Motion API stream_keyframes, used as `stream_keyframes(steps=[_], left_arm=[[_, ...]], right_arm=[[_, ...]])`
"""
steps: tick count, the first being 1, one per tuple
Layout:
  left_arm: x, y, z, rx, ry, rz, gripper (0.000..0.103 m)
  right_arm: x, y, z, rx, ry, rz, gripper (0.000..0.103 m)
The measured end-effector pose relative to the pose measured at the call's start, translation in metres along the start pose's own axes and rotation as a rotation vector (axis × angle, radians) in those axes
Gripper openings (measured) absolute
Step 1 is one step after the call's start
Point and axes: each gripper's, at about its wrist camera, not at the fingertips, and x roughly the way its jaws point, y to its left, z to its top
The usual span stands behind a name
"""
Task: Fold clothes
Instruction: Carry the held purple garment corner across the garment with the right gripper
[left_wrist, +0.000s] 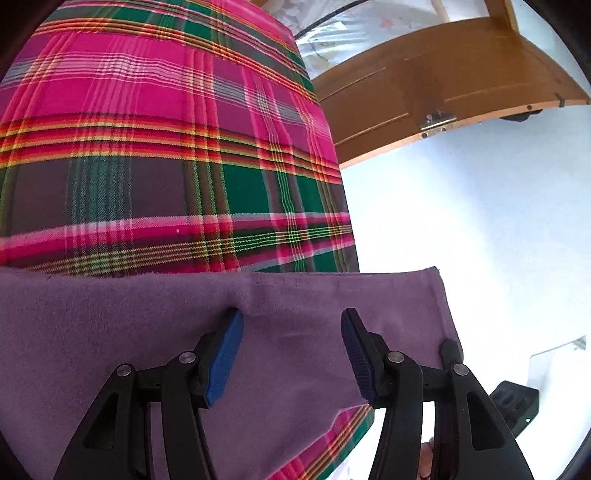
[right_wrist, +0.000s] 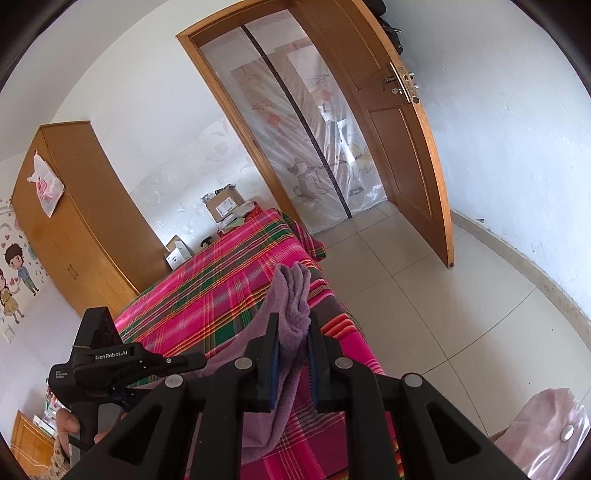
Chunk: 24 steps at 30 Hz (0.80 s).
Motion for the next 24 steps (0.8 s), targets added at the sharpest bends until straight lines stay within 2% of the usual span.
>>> stream_keyframes(steps=[3, 14, 21, 24], left_arm=[[-0.002, 0.002, -0.001, -0.022, 0.007, -0.041, 0.057], [-0.007, 0.016, -0.001, -0.08, 0.022, -0.092, 0.057], [-0.026, 0.019, -0.021, -0.058, 0.002, -0.07, 0.057], [-0.021, 0.017, -0.03, -0.04, 0.033, -0.064, 0.057]], right_arm=[[-0.004, 0.009, 0.0, -0.022, -0.012, 0.019, 0.013], [-0.03, 0.057, -0.001, -0.125, -0.056, 0.096, 0.013], [-0.024, 0.055, -0.004, -0.128, -0.065, 0.018, 0.013], [-0.018, 0.049, -0.002, -0.118, -0.07, -0.027, 0.013]])
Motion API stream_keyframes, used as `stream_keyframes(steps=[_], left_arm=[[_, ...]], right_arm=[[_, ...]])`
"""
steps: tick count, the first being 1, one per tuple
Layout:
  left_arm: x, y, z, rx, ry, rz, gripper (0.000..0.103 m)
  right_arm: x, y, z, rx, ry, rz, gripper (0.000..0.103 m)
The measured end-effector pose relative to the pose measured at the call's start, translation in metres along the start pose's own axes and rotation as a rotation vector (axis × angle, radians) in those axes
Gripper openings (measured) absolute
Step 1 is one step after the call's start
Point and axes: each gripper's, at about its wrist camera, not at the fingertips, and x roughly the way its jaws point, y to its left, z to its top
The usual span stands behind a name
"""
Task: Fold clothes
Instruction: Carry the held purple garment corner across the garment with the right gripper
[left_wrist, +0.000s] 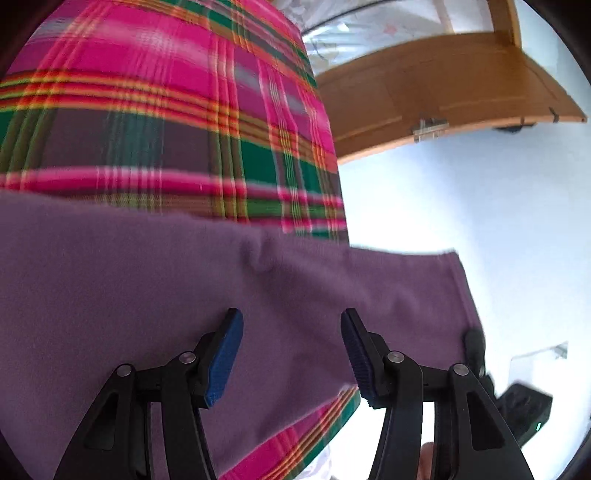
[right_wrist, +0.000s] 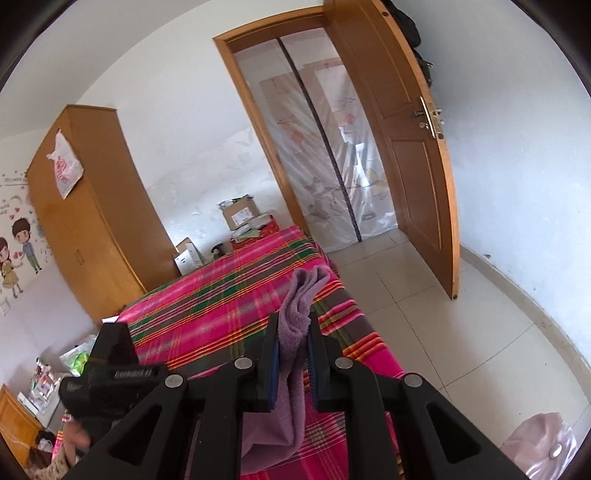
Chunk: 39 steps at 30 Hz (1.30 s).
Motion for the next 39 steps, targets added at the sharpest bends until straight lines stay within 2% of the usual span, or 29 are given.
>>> stream_keyframes(steps=[13, 25, 28, 35, 39], left_arm=[[0.005, -0.015, -0.031, 0.106, 0.034, 0.027, 0.057], [0.003, -0.019, -0.053, 0.159, 0.083, 0.029, 0.057], [0.001, -0.015, -0.053, 0.132, 0.088, 0.016, 0.057], [0.001, -0.021, -0.06, 0.156, 0.12, 0.016, 0.057], [-0.002, -0.019, -0.064, 0.167, 0.145, 0.007, 0.057]], right_arm=[[0.034, -0.065, -0.016, 0.179, 0.108, -0.169, 0.013], [0.067, -0.106, -0.037, 0.293, 0.238, -0.196, 0.014], [0.066, -0.109, -0.035, 0.315, 0.239, -0.178, 0.014], [0.049, -0.092, -0.016, 0.281, 0.152, -0.12, 0.013], [0.043, -0.088, -0.013, 0.278, 0.14, -0.128, 0.013]])
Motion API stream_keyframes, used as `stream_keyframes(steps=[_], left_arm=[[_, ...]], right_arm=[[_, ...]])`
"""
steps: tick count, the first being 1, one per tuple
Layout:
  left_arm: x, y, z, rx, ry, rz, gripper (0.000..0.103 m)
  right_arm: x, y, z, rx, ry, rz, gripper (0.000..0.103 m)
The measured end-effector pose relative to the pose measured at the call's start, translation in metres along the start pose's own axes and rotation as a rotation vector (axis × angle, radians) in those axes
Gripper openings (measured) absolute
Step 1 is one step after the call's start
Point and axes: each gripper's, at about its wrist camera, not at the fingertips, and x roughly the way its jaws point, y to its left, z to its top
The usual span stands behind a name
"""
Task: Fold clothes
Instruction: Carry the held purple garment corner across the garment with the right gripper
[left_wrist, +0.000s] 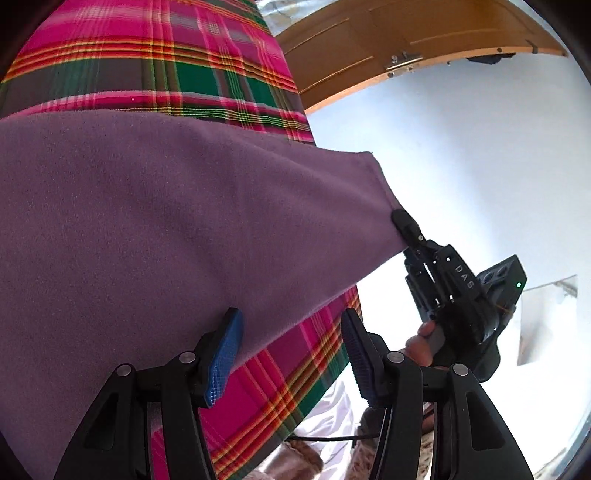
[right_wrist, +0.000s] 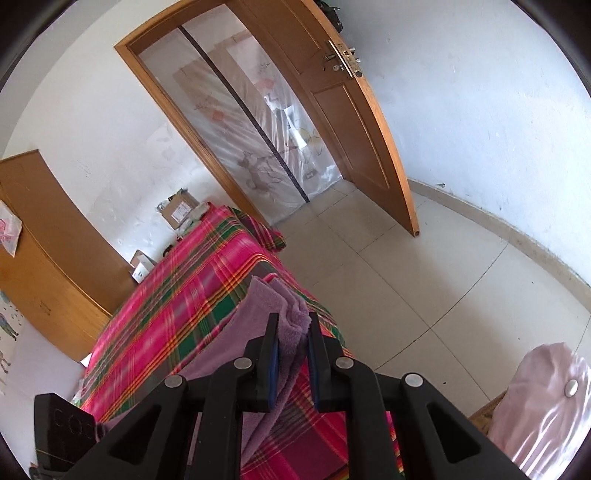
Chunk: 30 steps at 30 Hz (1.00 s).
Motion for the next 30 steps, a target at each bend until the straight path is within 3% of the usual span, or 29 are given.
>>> stream_keyframes(steps=[6, 10, 20, 26, 30], left_arm=[[-0.004, 0.002, -0.005, 0.008, 0.003, -0.006, 0.057], [-0.008, 0.007, -0.006, -0.018, 0.019, -0.026, 0.057], [-0.018, 0.016, -0.01, -0.049, 0.028, -0.056, 0.057], [-0.028, 0.019, -0.015, -0.062, 0.032, -0.057, 0.057], [-0.047, 0.025, -0.018, -0.082, -0.007, -0.054, 0.057]], right_arm=[[0.025, -0.014, -0.007, 0.028, 0.07, -0.054, 0.013], [0.027, -0.017, -0.009, 0.046, 0.073, -0.046, 0.013], [-0.015, 0.029, 0.005, -0.047, -0.041, 0.089, 0.013], [-0.037, 0.07, 0.0, -0.134, -0.066, 0.18, 0.013], [-0.048, 0.098, -0.009, -0.202, -0.068, 0.228, 0.013]])
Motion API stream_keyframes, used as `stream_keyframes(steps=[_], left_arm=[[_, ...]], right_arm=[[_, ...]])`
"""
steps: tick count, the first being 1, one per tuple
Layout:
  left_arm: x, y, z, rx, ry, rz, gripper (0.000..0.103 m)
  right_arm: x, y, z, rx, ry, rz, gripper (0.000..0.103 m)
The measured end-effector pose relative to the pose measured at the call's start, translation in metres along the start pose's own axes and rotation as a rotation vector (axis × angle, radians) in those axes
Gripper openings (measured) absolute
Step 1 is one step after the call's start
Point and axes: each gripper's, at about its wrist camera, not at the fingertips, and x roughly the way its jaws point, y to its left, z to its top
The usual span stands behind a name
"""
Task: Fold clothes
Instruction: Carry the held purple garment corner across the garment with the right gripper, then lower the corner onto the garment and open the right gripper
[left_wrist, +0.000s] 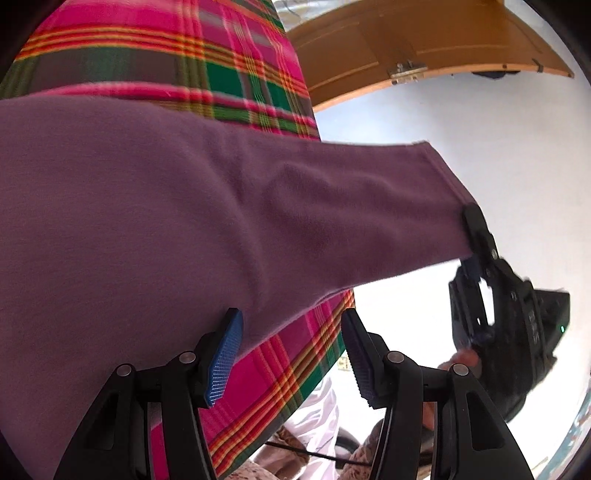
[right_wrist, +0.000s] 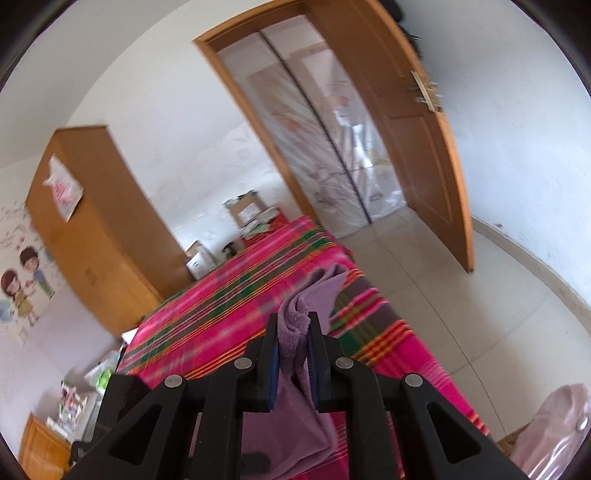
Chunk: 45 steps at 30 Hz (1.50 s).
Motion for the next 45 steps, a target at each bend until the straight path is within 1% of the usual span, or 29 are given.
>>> stream_keyframes(steps=[4, 7, 10, 12, 14, 16, 18, 20, 24, 26, 34, 37, 41, 45], left_arm=[[-0.035, 0.005, -0.001, -0.006, -0.078, -0.035, 0.057], [-0.06, 0.011, 0.006, -0.039, -0.131, -0.081, 0.057], [-0.061, 0.005, 0.022, -0.063, -0.183, -0.094, 0.057], [-0.066, 0.005, 0.024, -0.076, -0.208, -0.11, 0.057], [-0.077, 0.012, 0.02, -0.082, -0.224, -0.118, 0.057], [-0.088, 0.017, 0.022, -0.084, -0.248, -0.128, 0.057], [-0.087, 0.018, 0.026, -0.093, -0.265, -0.145, 0.057], [-0.1, 0.022, 0.025, -0.105, -0.286, -0.157, 0.057], [-0.106, 0.034, 0.028, -0.129, -0.314, -0.156, 0.057], [-0.111, 0.042, 0.028, -0.144, -0.314, -0.162, 0.057], [-0.131, 0.062, 0.025, -0.177, -0.346, -0.156, 0.057], [-0.137, 0.068, 0.024, -0.185, -0.365, -0.146, 0.057], [-0.141, 0.075, 0.022, -0.204, -0.367, -0.129, 0.057], [-0.147, 0.078, 0.02, -0.198, -0.405, -0.093, 0.057]], right_arm=[[0.001, 0.028, -0.005, -0.057, 0.011, 0.045, 0.013], [0.004, 0.053, -0.012, -0.12, 0.028, 0.075, 0.013], [0.006, 0.077, -0.019, -0.175, 0.037, 0.1, 0.013], [0.009, 0.089, -0.023, -0.2, 0.045, 0.113, 0.013], [0.013, 0.1, -0.028, -0.217, 0.059, 0.123, 0.013], [0.018, 0.111, -0.034, -0.233, 0.074, 0.136, 0.013], [0.024, 0.122, -0.039, -0.258, 0.094, 0.14, 0.013], [0.029, 0.133, -0.047, -0.286, 0.115, 0.144, 0.013], [0.038, 0.149, -0.063, -0.315, 0.157, 0.173, 0.013], [0.046, 0.156, -0.073, -0.319, 0.186, 0.187, 0.013], [0.066, 0.172, -0.104, -0.321, 0.271, 0.227, 0.013], [0.071, 0.176, -0.111, -0.318, 0.296, 0.24, 0.013], [0.077, 0.182, -0.124, -0.313, 0.331, 0.258, 0.013], [0.083, 0.188, -0.134, -0.308, 0.36, 0.286, 0.013]])
